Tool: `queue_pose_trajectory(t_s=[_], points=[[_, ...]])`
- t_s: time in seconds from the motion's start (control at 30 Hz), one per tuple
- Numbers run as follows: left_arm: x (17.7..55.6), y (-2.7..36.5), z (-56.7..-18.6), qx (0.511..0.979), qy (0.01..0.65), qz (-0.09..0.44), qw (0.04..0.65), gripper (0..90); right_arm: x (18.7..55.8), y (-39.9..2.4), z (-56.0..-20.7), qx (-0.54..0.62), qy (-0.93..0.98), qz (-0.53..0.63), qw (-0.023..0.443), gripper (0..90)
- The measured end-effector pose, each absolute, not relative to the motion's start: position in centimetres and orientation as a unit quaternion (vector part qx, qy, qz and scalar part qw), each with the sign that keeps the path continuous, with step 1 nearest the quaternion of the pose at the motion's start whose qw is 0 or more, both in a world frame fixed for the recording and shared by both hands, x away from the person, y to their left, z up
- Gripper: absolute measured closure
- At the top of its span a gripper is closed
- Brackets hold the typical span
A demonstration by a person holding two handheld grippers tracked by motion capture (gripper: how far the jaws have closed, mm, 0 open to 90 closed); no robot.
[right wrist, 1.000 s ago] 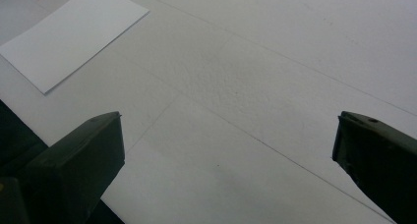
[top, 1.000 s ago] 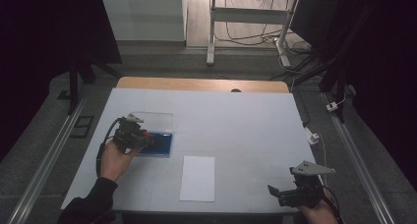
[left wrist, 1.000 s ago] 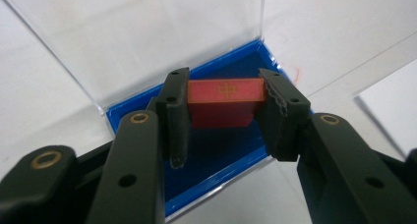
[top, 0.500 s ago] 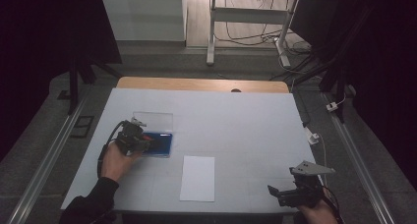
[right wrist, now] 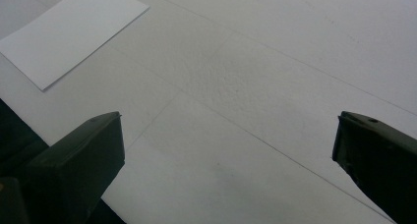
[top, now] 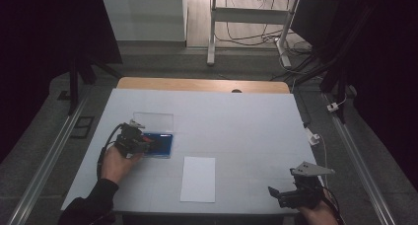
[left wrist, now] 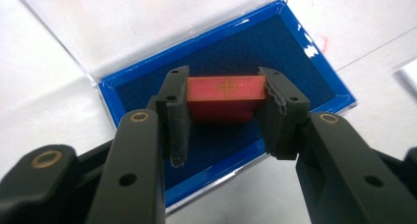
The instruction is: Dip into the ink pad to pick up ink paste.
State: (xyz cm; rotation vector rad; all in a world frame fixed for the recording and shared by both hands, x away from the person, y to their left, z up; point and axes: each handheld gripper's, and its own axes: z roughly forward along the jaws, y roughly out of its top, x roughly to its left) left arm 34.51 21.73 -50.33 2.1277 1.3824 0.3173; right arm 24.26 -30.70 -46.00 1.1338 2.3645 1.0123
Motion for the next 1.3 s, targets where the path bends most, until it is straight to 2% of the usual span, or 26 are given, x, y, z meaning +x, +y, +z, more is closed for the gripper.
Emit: queue_pose_trajectory(t_s=[0.07, 0.2, 0.4, 0.5, 0.57, 0.63, 0.67, 1.03, 1.3], points=[[34.5, 21.7, -50.4, 0.796, 0.519, 0.120, 0.289, 59.0, 24.3, -30.7, -46.0, 0.398, 0.830, 0.355, 0.164, 0.0], [34.1, 20.5, -50.2, 0.809, 0.505, 0.156, 0.258, 59.1, 24.3, -30.7, -46.0, 0.397, 0.831, 0.353, 0.164, 0.0], [34.4, 21.5, -50.4, 0.794, 0.524, 0.123, 0.284, 59.1, 24.3, -30.7, -46.0, 0.397, 0.831, 0.353, 0.164, 0.0], [34.1, 20.2, -50.2, 0.807, 0.511, 0.159, 0.250, 59.1, 24.3, -30.6, -46.0, 0.397, 0.832, 0.353, 0.163, 0.0], [34.1, 20.2, -50.2, 0.809, 0.508, 0.159, 0.249, 59.1, 24.3, -30.6, -46.0, 0.396, 0.833, 0.351, 0.164, 0.0], [34.5, 21.3, -50.3, 0.794, 0.527, 0.121, 0.278, 59.1, 24.3, -30.6, -46.0, 0.396, 0.833, 0.351, 0.163, 0.0], [34.5, 21.3, -50.3, 0.794, 0.527, 0.121, 0.278, 59.1, 24.3, -30.6, -46.0, 0.396, 0.832, 0.352, 0.163, 0.0], [34.6, 19.7, -49.6, 0.820, 0.501, 0.159, 0.227, 58.6, 24.3, -30.7, -46.0, 0.398, 0.830, 0.356, 0.163, 0.0], [34.4, 20.5, -49.2, 0.807, 0.510, 0.148, 0.258, 58.5, 24.3, -30.8, -46.0, 0.398, 0.829, 0.359, 0.162, 0.0]])
